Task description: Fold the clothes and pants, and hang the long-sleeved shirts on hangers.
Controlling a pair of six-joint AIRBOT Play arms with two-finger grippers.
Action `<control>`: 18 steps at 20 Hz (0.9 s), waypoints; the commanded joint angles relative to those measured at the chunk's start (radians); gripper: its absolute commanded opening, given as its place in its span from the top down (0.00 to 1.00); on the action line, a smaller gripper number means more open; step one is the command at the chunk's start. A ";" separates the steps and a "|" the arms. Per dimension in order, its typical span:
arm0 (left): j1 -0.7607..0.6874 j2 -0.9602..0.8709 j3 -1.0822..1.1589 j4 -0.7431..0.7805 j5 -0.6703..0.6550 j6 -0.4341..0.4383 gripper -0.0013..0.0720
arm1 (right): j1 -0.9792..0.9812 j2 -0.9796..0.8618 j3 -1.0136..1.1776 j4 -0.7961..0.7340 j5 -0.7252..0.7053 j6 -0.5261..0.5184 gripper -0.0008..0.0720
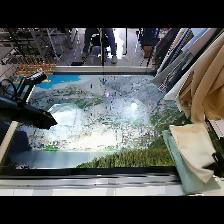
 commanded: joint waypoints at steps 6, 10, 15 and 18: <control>0.001 -0.003 0.000 0.021 0.008 -0.003 0.97 | -0.003 0.002 0.141 -0.106 -0.012 -0.077 0.04; 0.001 -0.002 0.000 0.196 0.019 -0.046 0.97 | 0.105 0.039 0.382 0.161 -0.064 -0.056 0.05; 0.038 0.003 0.000 0.548 0.160 -0.203 0.97 | 0.627 0.055 0.423 0.174 -0.114 -0.193 0.05; 0.090 0.006 0.000 0.537 0.245 -0.243 0.97 | 0.979 0.054 0.342 0.076 -0.354 -0.282 0.11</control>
